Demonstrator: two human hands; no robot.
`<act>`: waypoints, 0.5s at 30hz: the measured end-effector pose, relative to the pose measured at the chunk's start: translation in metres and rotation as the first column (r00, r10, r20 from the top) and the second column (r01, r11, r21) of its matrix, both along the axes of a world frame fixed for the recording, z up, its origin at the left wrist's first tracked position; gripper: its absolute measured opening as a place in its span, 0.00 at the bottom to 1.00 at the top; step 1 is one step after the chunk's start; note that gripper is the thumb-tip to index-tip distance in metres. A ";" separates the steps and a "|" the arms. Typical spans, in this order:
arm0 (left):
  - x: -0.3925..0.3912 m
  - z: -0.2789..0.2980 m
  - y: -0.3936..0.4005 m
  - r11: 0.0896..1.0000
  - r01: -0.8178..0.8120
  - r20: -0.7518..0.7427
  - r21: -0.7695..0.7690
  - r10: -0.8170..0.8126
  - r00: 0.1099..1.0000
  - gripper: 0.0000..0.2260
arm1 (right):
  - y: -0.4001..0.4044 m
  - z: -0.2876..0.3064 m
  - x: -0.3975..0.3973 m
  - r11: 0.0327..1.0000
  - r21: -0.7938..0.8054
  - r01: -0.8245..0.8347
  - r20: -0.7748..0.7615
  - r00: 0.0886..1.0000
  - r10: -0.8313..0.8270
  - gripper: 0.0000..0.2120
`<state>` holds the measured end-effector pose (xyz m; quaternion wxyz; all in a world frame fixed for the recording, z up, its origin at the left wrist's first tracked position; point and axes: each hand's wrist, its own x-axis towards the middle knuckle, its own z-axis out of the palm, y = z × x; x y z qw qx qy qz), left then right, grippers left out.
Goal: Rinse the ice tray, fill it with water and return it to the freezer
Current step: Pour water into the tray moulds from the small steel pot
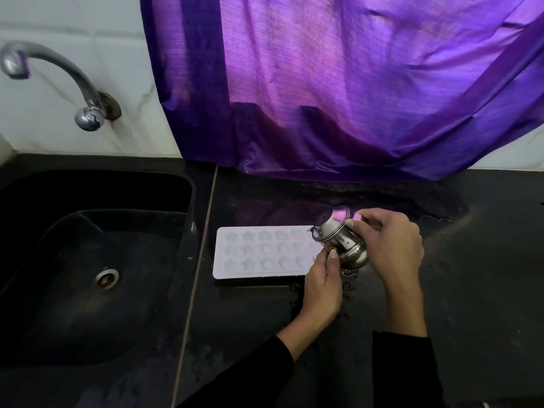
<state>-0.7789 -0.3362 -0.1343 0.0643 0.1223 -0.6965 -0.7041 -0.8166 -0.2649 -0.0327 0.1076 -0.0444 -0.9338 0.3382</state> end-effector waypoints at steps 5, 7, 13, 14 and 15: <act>0.000 0.000 -0.002 1.000 0.001 0.029 -0.027 -0.001 1.000 0.15 | -0.002 0.000 0.000 1.000 0.014 -0.012 0.008 1.000 0.012 0.10; 0.001 0.000 -0.003 0.999 0.004 0.030 -0.033 -0.003 1.000 0.15 | -0.003 0.000 0.000 1.000 0.019 -0.012 0.008 1.000 0.012 0.10; 0.002 0.003 -0.004 0.999 0.006 0.032 -0.048 -0.004 0.999 0.14 | -0.003 0.000 0.001 1.000 0.027 -0.006 0.016 1.000 0.006 0.09; 0.002 0.002 -0.004 0.999 0.005 0.030 -0.046 -0.003 1.000 0.15 | -0.003 0.000 0.001 1.000 0.028 -0.005 0.016 1.000 0.005 0.09; 0.002 0.002 -0.003 0.999 0.006 0.025 -0.043 -0.005 1.000 0.15 | -0.003 0.000 0.001 1.000 0.027 -0.005 0.014 1.000 0.005 0.10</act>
